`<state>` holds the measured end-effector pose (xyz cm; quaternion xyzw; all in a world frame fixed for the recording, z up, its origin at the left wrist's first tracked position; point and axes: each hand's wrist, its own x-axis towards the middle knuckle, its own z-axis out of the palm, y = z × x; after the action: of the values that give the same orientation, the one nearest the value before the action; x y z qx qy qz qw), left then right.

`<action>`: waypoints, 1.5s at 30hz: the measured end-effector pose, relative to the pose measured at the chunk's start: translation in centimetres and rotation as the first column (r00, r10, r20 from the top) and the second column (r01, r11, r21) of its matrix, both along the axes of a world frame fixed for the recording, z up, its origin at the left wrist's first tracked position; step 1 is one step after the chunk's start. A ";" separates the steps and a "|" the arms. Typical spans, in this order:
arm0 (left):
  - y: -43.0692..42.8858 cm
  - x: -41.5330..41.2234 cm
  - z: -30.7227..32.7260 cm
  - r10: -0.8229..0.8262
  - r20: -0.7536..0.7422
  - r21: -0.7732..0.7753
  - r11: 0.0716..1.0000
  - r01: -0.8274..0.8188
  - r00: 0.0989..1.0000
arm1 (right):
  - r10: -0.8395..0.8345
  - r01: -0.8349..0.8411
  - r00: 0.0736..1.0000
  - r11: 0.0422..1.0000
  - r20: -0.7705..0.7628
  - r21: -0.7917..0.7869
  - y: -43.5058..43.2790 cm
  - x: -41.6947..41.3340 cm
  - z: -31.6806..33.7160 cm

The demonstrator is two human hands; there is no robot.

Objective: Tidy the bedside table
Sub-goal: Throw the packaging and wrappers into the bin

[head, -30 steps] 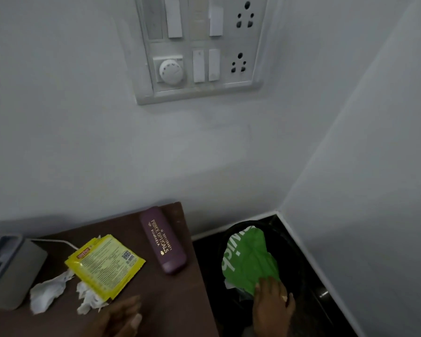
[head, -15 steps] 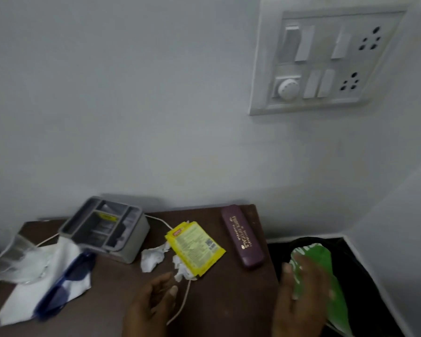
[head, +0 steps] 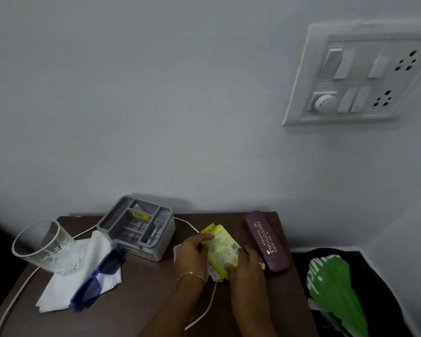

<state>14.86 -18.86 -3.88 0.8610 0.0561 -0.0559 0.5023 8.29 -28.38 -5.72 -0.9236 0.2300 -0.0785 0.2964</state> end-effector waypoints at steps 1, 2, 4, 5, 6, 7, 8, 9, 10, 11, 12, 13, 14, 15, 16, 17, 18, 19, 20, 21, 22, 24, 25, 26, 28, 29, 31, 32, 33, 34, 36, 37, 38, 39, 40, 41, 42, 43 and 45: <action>-0.1 -0.3 0.5 -0.012 0.026 0.008 1.000 0.012 1.000 | 0.000 0.000 1.000 1.000 0.013 0.025 -0.1 -0.1 0.1; -0.1 -0.5 0.9 -0.016 0.071 0.008 1.000 0.016 0.997 | -0.002 0.000 0.999 0.998 0.039 0.060 -0.2 -0.3 0.1; 0.1 -1.2 1.6 0.004 0.169 -0.006 1.000 -0.003 0.986 | -0.024 0.010 0.994 0.991 0.106 0.134 -0.5 -0.5 0.5; 0.4 -1.5 2.1 0.017 0.207 -0.013 1.000 -0.014 0.978 | -0.041 0.018 0.989 0.986 0.139 0.164 -0.7 -0.6 0.8; 0.7 -1.7 2.3 0.018 0.235 -0.026 1.000 -0.012 0.972 | -0.058 0.024 0.983 0.982 0.175 0.190 -0.9 -0.6 1.1; 1.0 -2.0 2.7 0.006 0.257 -0.053 0.999 0.008 0.967 | -0.075 0.029 0.977 0.974 0.198 0.224 -1.0 -0.7 1.5; 1.2 -2.3 3.1 -0.001 0.270 -0.100 0.995 0.029 0.963 | -0.087 0.028 0.972 0.966 0.220 0.256 -1.3 -0.7 1.9; 1.3 -2.6 3.7 0.000 0.278 -0.165 0.985 0.048 0.961 | -0.091 0.019 0.968 0.957 0.234 0.290 -1.5 -0.7 2.3; 1.4 -2.9 4.4 0.007 0.277 -0.233 0.970 0.061 0.961 | -0.088 0.001 0.963 0.946 0.256 0.323 -1.8 -0.7 2.7; 1.4 -3.2 5.1 0.010 0.279 -0.306 0.949 0.079 0.960 | -0.079 -0.024 0.959 0.933 0.272 0.358 -2.1 -0.8 3.1; 1.5 -3.3 5.6 0.016 0.278 -0.360 0.929 0.088 0.960 | -0.073 -0.048 0.956 0.915 0.283 0.400 -2.4 -0.9 3.5; 1.5 -3.5 6.0 0.013 0.270 -0.396 0.913 0.098 0.963 | -0.070 -0.064 0.957 0.896 0.281 0.439 -2.5 -1.1 4.0; 1.7 -3.6 6.2 0.017 0.255 -0.412 0.906 0.092 0.967 | -0.076 -0.069 0.958 0.876 0.277 0.478 -2.6 -1.2 4.4; 1.8 -3.7 6.3 0.030 0.239 -0.433 0.898 0.078 0.971 | -0.092 -0.067 0.957 0.852 0.275 0.519 -2.7 -1.4 4.7; 1.9 -3.7 6.3 0.054 0.223 -0.455 0.889 0.055 0.973 | -0.108 -0.069 0.956 0.820 0.273 0.568 -2.8 -1.7 5.1; 2.0 -3.8 6.4 0.071 0.209 -0.479 0.877 0.039 0.975 | -0.123 -0.072 0.954 0.790 0.273 0.609 -2.8 -2.0 5.4; 1.9 -3.9 6.4 0.085 0.192 -0.494 0.869 0.022 0.978 | -0.136 -0.073 0.953 0.765 0.271 0.640 -2.9 -2.3 5.7; 1.8 -4.1 6.6 0.089 0.171 -0.512 0.859 0.011 0.981 | -0.149 -0.072 0.951 0.745 0.271 0.663 -3.0 -2.8 6.0; 1.5 -4.3 6.7 0.088 0.147 -0.537 0.843 0.005 0.985 | -0.170 -0.065 0.947 0.726 0.271 0.684 -3.2 -3.3 6.2; 1.0 -4.6 7.0 0.080 0.124 -0.568 0.823 0.004 0.989 | -0.195 -0.059 0.941 0.711 0.276 0.701 -3.5 -3.9 6.3; 0.4 -4.9 7.3 0.074 0.105 -0.594 0.805 0.003 0.992 | -0.224 -0.048 0.934 0.696 0.280 0.716 -4.0 -4.5 6.4; -1.3 -5.6 7.7 0.045 0.090 -0.622 0.782 0.021 0.995 | -0.300 -0.014 0.908 0.677 0.293 0.736 -5.4 -5.8 6.4; -2.4 -5.9 7.7 0.023 0.085 -0.635 0.771 0.036 0.996 | -0.347 0.016 0.888 0.680 0.302 0.733 -6.4 -6.4 6.3; -3.6 -6.2 7.6 -0.005 0.074 -0.652 0.756 0.052 0.997 | -0.401 0.056 0.862 0.683 0.311 0.728 -7.5 -7.0 6.2; -6.4 -7.0 7.1 -0.080 0.041 -0.677 0.730 0.086 0.996 | -0.534 0.152 0.783 0.661 0.319 0.735 -10.3 -8.3 5.4; -7.9 -7.6 6.7 -0.117 0.022 -0.678 0.728 0.101 0.993 | -0.608 0.201 0.728 0.632 0.317 0.749 -11.9 -9.1 4.7; -10.8 -9.3 5.7 -0.182 -0.019 -0.673 0.729 0.121 0.983 | -0.741 0.305 0.598 0.562 0.304 0.769 -15.3 -10.7 2.8; -12.1 -10.2 5.1 -0.214 -0.039 -0.673 0.728 0.133 0.976 | -0.800 0.366 0.529 0.517 0.284 0.774 -17.0 -11.5 1.6; -13.1 -11.0 4.5 -0.247 -0.055 -0.670 0.728 0.148 0.967 | -0.846 0.426 0.467 0.471 0.258 0.772 -18.7 -12.2 0.2; -14.0 -11.9 4.0 -0.276 -0.071 -0.665 0.729 0.161 0.958 | -0.883 0.475 0.408 0.422 0.231 0.772 -20.3 -12.8 -1.6; -15.1 -13.1 2.9 -0.309 -0.112 -0.655 0.738 0.164 0.944 | -0.929 0.572 0.334 0.334 0.159 0.750 -22.6 -13.5 -5.1; -15.2 -13.5 2.4 -0.315 -0.138 -0.655 0.740 0.152 0.939 | -0.938 0.643 0.329 0.305 0.107 0.702 -23.5 -13.7 -7.0; -15.3 -13.8 1.9 -0.316 -0.161 -0.654 0.744 0.139 0.935 | -0.939 0.725 0.342 0.288 0.036 0.626 -24.1 -14.0 -8.5; -15.2 -13.9 1.5 -0.316 -0.178 -0.648 0.750 0.130 0.932 | -0.930 0.778 0.368 0.293 -0.025 0.556 -24.4 -14.2 -9.1; -15.0 -13.9 1.1 -0.315 -0.190 -0.639 0.759 0.127 0.930 | -0.931 0.816 0.357 0.269 -0.080 0.511 -24.7 -14.5 -9.6; -14.7 -13.8 0.8 -0.310 -0.200 -0.630 0.767 0.121 0.929 | -0.944 0.842 0.314 0.226 -0.105 0.489 -24.7 -14.6 -9.0; -14.3 -13.6 0.4 -0.298 -0.208 -0.623 0.775 0.109 0.932 | -0.954 0.857 0.275 0.188 -0.118 0.480 -24.7 -14.7 -9.1; -13.8 -13.4 0.2 -0.281 -0.211 -0.617 0.781 0.095 0.936 | -0.956 0.863 0.261 0.169 -0.134 0.476 -24.6 -15.0 -9.1; -12.9 -12.9 -0.1 -0.243 -0.210 -0.606 0.793 0.069 0.947 | -0.946 0.844 0.291 0.182 -0.146 0.504 -24.4 -15.7 -9.9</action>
<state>1.97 -31.79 -3.95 0.6468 0.0336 -0.2319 0.7258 -7.43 -52.77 -15.65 -0.4860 0.7079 -0.2676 0.4371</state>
